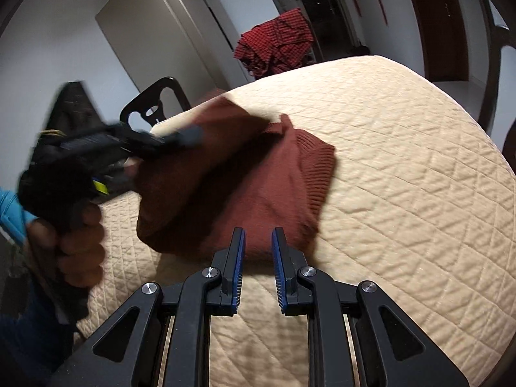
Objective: Fold small clothes
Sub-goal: 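Lift the side edge and fold it across the sweater with the left tool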
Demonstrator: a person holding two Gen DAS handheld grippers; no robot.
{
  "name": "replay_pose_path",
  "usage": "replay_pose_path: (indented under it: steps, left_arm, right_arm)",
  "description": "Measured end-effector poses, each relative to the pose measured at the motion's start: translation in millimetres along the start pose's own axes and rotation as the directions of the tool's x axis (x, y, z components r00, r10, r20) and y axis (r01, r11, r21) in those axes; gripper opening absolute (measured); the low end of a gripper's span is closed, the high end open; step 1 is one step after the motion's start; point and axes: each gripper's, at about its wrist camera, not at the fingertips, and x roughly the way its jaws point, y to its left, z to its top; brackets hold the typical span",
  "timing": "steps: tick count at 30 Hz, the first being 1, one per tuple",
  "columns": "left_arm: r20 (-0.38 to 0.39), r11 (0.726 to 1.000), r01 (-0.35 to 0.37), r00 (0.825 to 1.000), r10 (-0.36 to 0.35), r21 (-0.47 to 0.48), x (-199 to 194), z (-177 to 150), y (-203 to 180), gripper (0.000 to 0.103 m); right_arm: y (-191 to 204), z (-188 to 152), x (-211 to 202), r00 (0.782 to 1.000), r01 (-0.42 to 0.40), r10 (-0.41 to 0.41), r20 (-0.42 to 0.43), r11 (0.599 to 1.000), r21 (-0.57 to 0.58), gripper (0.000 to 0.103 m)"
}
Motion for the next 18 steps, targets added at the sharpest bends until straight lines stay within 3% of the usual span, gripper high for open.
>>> replay_pose_path:
  steps: [3,8,10,13,15,18]
  left_arm:
    - [-0.052,1.000,-0.015,0.999,0.016,0.020,18,-10,-5,0.021]
    - [0.019,0.994,0.082,0.996,-0.083,0.068,-23,-6,-21,0.039]
    - [0.078,0.993,0.055,0.995,-0.064,0.106,-45,-6,-23,0.044]
    - [0.147,0.992,-0.028,0.989,0.010,0.123,-70,-5,-14,0.044]
    - [0.173,0.989,-0.095,0.982,0.074,0.115,-82,-6,0,0.044]
    - [0.162,0.984,-0.153,0.977,0.138,0.089,-87,-14,20,0.044]
  right_arm:
    - [-6,-3,-3,1.000,-0.015,0.015,0.000,1.000,0.017,0.017]
    - [-9,-2,-9,0.995,-0.094,0.093,0.027,0.995,0.043,0.018]
    - [-11,-1,-7,0.991,-0.135,0.133,0.033,0.989,0.066,0.023]
    - [-15,2,-4,0.975,-0.222,0.217,0.057,0.968,0.116,0.061]
    - [-15,1,-1,0.959,-0.282,0.276,0.061,0.948,0.145,0.062]
    - [-11,4,8,0.951,-0.309,0.307,0.038,0.937,0.161,0.062]
